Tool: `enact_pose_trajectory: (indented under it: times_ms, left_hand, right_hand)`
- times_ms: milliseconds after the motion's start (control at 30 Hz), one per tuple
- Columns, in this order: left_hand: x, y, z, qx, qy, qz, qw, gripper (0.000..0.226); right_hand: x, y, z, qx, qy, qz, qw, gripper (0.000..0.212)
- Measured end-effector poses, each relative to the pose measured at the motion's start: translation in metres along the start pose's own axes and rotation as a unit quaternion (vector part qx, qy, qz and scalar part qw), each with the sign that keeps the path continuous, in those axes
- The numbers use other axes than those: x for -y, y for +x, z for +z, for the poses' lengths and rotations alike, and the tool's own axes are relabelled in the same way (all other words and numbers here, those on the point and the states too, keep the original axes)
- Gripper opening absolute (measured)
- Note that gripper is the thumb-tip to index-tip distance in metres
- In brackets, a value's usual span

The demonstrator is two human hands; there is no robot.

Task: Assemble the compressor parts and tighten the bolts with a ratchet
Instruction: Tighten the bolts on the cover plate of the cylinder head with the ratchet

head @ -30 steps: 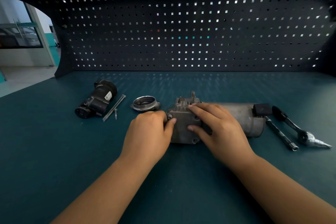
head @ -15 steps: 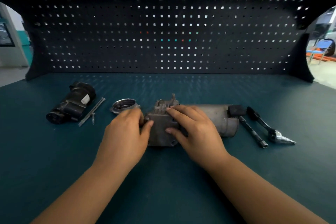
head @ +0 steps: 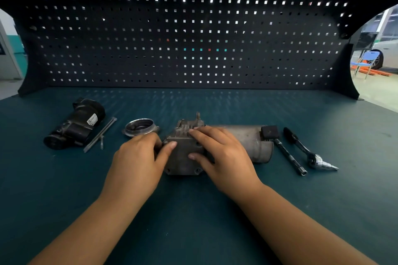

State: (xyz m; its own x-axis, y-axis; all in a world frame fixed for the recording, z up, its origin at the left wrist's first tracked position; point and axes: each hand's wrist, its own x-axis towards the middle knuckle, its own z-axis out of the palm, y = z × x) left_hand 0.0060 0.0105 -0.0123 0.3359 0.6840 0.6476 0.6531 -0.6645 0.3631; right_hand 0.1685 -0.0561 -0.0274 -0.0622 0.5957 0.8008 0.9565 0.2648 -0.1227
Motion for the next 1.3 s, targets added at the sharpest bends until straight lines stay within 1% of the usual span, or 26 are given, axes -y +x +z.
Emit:
enact_pose_trajectory:
  times_ms: [233, 533, 633, 800, 1000, 1167, 1300]
  left_hand:
    - [-0.0037, -0.0001, -0.0008, -0.005, -0.011, 0.004, 1.000, 0.025]
    - [-0.0018, -0.0021, -0.0023, -0.006, -0.033, -0.012, 0.999, 0.029]
    - [0.0002, -0.0010, -0.0021, -0.012, -0.017, 0.002, 1.000, 0.032]
    - [0.0019, 0.0007, 0.0007, -0.013, -0.023, 0.017, 1.000, 0.028]
    - [0.0031, 0.0001, 0.0018, -0.012, -0.069, -0.021, 0.997, 0.035]
    - [0.0031, -0.0002, 0.0060, 0.022, -0.011, -0.060, 0.998, 0.045]
    - [0.0036, 0.0006, 0.0073, 0.034, 0.007, -0.072, 0.997, 0.048]
  right_hand:
    - [-0.0002, -0.0001, -0.0001, 0.003, 0.001, 0.002, 1.000, 0.041]
    - [-0.0006, 0.0000, 0.0009, 0.000, 0.001, 0.005, 1.000, 0.041]
    - [-0.0005, 0.0002, 0.0009, 0.005, 0.003, 0.005, 1.000, 0.041]
    - [0.0003, 0.0004, -0.0005, 0.015, 0.003, 0.008, 1.000, 0.041]
    - [0.0013, -0.0009, -0.0024, 0.018, -0.002, 0.007, 1.000, 0.044]
    - [0.0021, -0.0011, -0.0019, 0.023, -0.009, 0.009, 1.000, 0.044]
    - [0.0032, -0.0007, -0.0064, 0.041, -0.008, 0.017, 0.999, 0.044]
